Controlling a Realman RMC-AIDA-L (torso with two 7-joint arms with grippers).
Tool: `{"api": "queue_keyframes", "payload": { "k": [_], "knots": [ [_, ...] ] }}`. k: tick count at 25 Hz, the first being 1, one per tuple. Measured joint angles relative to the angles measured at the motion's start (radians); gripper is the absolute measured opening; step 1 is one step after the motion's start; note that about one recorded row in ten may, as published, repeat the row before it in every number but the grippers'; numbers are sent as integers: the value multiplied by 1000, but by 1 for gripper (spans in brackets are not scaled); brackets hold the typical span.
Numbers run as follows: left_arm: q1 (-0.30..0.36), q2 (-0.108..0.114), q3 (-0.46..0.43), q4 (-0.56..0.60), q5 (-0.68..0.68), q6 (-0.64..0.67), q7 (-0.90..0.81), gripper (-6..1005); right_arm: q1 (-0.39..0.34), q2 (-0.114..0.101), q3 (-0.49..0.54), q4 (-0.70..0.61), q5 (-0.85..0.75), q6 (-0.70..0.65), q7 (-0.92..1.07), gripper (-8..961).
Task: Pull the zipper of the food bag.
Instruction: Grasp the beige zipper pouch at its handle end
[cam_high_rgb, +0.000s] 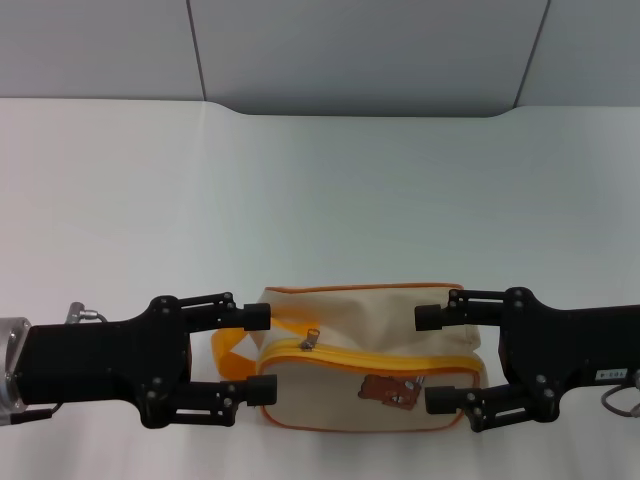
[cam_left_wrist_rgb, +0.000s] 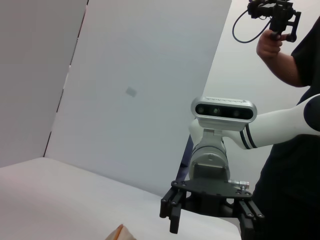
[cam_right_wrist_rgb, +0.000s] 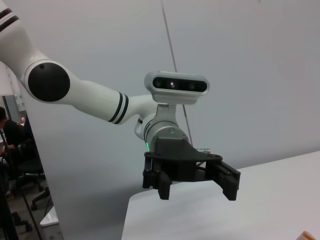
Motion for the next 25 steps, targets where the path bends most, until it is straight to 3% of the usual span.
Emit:
{"api": "queue_keyframes", "payload": {
  "k": [15, 18, 20, 24, 25],
  "knots": [
    [16, -3, -1, -4, 1, -65, 37, 791, -10, 2, 7, 0, 0, -2, 0, 784],
    [43, -19, -1, -9, 1, -109, 96, 789, -11, 2, 8, 0, 0, -1, 0, 778],
    [71, -47, 0, -10, 0, -174, 163, 788, -12, 2, 10, 0, 0, -1, 0, 773],
    [82, -62, 7, -10, 1, -224, 192, 785, -13, 2, 11, 0, 0, 0, 0, 764],
    [90, -84, 11, -11, 14, -293, 212, 784, -14, 2, 11, 0, 0, 0, 0, 762]
  ]
}}
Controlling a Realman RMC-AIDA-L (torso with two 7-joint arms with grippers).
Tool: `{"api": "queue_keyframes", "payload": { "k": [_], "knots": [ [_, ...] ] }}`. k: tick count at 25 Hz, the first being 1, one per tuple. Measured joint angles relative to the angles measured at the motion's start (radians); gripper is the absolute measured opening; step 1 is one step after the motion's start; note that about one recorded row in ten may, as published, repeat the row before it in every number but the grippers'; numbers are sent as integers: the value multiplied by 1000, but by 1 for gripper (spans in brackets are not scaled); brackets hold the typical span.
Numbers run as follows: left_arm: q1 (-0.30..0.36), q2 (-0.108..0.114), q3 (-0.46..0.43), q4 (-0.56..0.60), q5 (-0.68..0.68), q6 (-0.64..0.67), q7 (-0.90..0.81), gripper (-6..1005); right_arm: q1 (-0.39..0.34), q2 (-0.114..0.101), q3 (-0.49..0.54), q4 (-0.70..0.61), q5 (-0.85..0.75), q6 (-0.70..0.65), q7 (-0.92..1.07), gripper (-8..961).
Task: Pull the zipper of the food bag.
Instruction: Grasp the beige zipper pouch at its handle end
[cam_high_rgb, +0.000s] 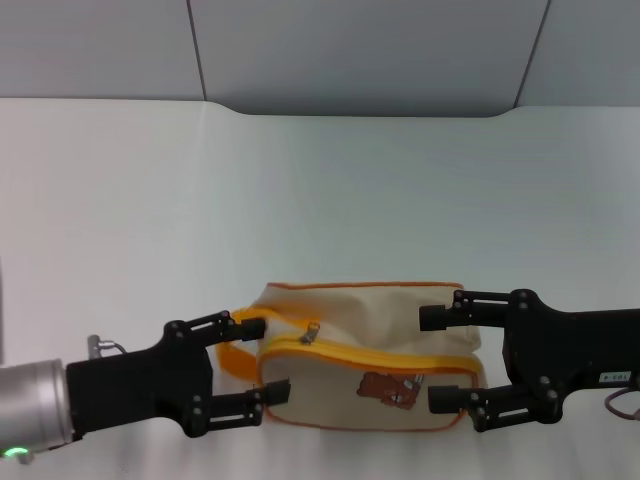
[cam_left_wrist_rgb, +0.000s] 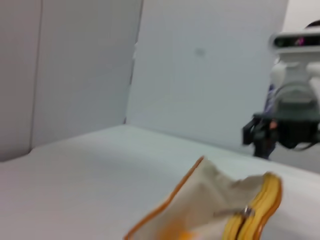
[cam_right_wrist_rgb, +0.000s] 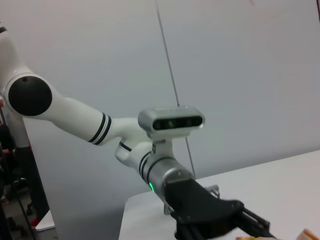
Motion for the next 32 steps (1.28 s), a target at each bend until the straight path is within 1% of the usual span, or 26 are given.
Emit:
{"api": "queue_keyframes", "payload": {
  "k": [1, 3, 4, 5, 14, 19, 25, 29, 30, 32],
  "knots": [
    [0, 0, 0, 0, 0, 0, 0, 783, 0, 0, 0, 0, 0, 0, 0, 760],
    [1, -15, 0, 0, 17, -49, 5, 782, 0, 0, 0, 0, 1, 0, 0, 756],
    [1, -15, 0, 0, 17, -49, 5, 781, -1, 0, 0, 0, 2, 1, 0, 753],
    [1, -23, -1, 0, 27, -72, 7, 780, -3, 1, 0, 0, 4, 1, 0, 751],
    [-14, -23, -14, -11, 18, -98, 11, 774, -8, 3, 0, 0, 7, 1, -1, 732],
    [-26, -24, -14, -31, 17, -105, 9, 597, -9, 6, 0, 0, 8, 8, -1, 721],
    [-30, -23, -14, -35, 17, -98, 1, 350, -10, 12, 3, -3, 11, 14, -1, 707],
    [-34, -22, -15, -36, 17, -84, 0, 274, -8, 13, 30, -4, 38, 6, -2, 699],
    [-41, -20, -16, -36, 16, -75, -4, 255, -5, 14, 45, -7, 87, 5, -1, 696],
    [-47, -17, -18, -36, 16, -71, -9, 219, -5, 14, 49, -10, 114, 7, -1, 692]
  ]
}}
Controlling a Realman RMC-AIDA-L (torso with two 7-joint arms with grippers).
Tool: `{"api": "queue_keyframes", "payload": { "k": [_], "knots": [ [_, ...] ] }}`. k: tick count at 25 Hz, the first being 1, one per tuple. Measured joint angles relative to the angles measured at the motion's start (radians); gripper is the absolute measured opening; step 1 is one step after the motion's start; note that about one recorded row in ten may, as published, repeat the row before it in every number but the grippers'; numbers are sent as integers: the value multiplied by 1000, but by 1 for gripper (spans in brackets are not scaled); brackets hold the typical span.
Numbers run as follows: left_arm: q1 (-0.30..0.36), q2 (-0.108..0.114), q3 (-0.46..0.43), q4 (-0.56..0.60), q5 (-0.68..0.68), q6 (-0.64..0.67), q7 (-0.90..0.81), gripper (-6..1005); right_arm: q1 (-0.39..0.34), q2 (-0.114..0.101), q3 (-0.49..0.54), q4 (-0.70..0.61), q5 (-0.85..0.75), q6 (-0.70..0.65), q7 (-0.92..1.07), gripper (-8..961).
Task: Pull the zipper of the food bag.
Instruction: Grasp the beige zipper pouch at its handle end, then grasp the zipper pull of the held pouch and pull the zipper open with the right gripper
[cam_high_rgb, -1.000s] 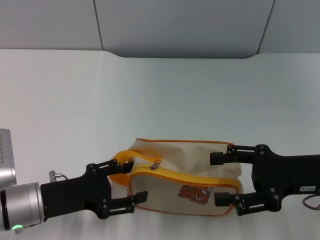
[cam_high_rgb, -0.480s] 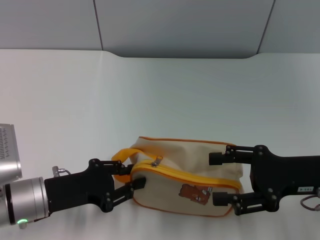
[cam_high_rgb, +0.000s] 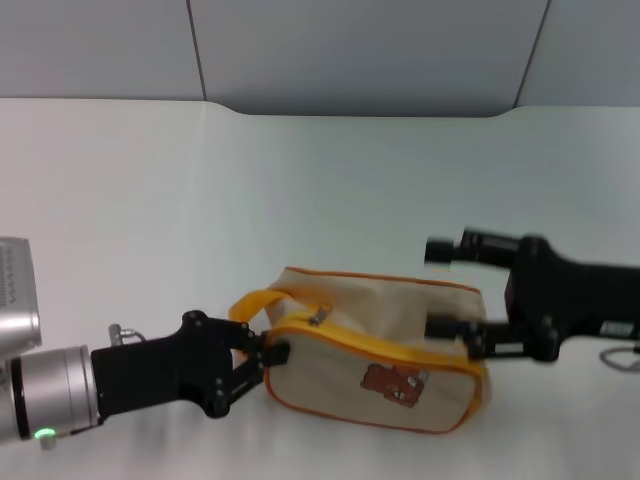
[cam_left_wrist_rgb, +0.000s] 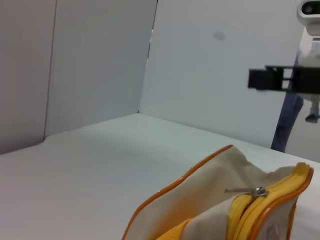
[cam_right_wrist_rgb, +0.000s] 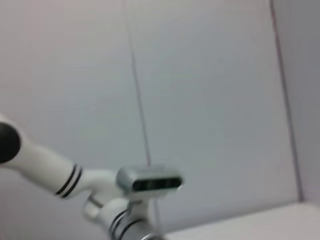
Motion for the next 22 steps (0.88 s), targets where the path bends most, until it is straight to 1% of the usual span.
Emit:
{"api": "queue_keyframes", "payload": {
  "k": [2, 3, 4, 5, 6, 8, 9, 10, 11, 12, 13, 14, 17, 18, 22],
  "knots": [
    [-13, 9, -2, 0, 0, 7, -11, 184, 1, 0, 3, -15, 38, 9, 0, 688],
    [-27, 22, -4, 0, 0, 20, -21, 166, 6, 0, 3, -42, 51, 31, -8, 686],
    [-27, 22, -4, 0, 0, 20, -21, 148, 6, 0, 3, -42, 51, 31, -8, 683],
    [-39, 36, -5, 0, 0, 32, -30, 130, 11, 0, 1, -53, 52, 47, -16, 681],
    [-39, 36, -5, 0, 0, 32, -30, 113, 18, 0, -2, -59, 51, 65, -28, 679],
    [-58, 51, -6, -1, 0, 49, -44, 77, 43, 0, -13, -64, 45, 118, -68, 675],
    [-58, 51, -6, -1, 0, 49, -44, 75, 43, 0, -13, -64, 45, 118, -68, 672],
    [-65, 57, -7, 2, 0, 62, -50, 73, 54, 0, -24, -65, 40, 139, -113, 670],
    [-65, 57, -7, 2, 0, 62, -50, 70, 56, 2, -33, -66, 37, 146, -148, 668],
    [-70, 61, -7, 6, 0, 74, -55, 68, 56, 2, -33, -66, 37, 146, -148, 633],
    [-79, 71, -7, 9, 0, 90, -66, 67, 57, 12, -59, -71, 34, 156, -218, 599],
    [-79, 71, -7, 9, 0, 90, -66, 67, 57, 12, -59, -71, 34, 156, -218, 564],
    [-94, 84, -8, 15, 0, 106, -83, 65, 55, 32, -117, -92, 33, 187, -296, 460],
    [-100, 87, -9, 28, 0, 110, -94, 65, 53, 40, -151, -102, 33, 210, -328, 425],
    [-106, 88, -9, 47, 0, 123, -100, 63, 56, 44, -177, -100, 33, 232, -369, 380]
  ]
}}
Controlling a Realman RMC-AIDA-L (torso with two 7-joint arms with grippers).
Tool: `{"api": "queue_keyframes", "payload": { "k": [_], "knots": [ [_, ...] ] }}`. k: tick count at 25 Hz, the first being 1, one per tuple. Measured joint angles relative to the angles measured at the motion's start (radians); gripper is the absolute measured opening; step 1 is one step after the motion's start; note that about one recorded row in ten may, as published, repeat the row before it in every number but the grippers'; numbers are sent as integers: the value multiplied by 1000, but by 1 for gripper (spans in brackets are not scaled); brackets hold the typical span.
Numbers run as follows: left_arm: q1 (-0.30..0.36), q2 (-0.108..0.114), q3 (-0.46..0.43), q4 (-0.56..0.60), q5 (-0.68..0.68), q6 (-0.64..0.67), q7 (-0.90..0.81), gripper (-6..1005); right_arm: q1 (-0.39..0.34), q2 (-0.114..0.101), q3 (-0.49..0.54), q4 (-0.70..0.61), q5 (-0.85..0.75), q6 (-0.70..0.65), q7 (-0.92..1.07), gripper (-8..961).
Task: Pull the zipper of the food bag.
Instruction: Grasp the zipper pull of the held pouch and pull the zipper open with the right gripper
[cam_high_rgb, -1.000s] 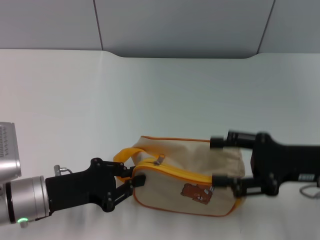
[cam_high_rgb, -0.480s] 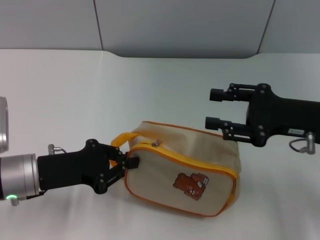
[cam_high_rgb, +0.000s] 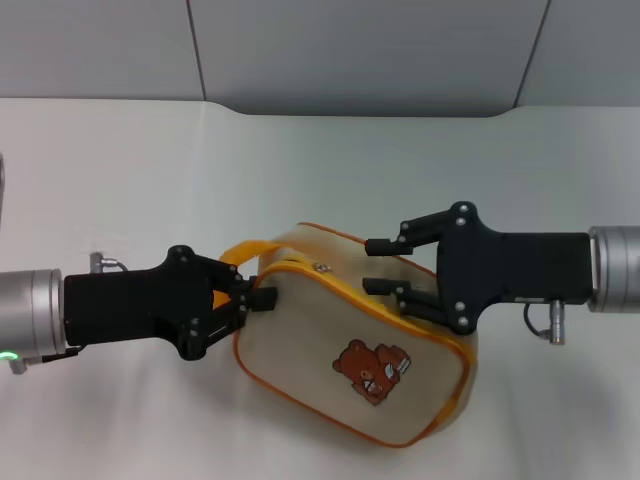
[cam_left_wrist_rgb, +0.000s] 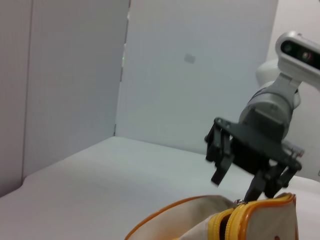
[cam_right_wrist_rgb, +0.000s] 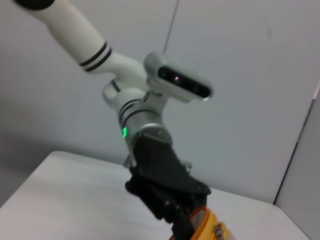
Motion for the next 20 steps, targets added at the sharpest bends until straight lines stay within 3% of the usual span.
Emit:
{"api": "queue_keyframes", "payload": {
  "k": [7, 12, 20],
  "knots": [
    [-5, 0, 0, 25, 7, 27, -8, 62, 14, 4, -24, 6, 9, 11, -47, 302],
    [-6, 1, 0, 29, 9, 39, -2, 63, 37, 8, -51, 35, 10, 18, -83, 300],
    [-13, -2, 0, 40, 8, 47, -2, 59, 60, 8, -188, 50, 84, 90, -102, 303]
  ]
}}
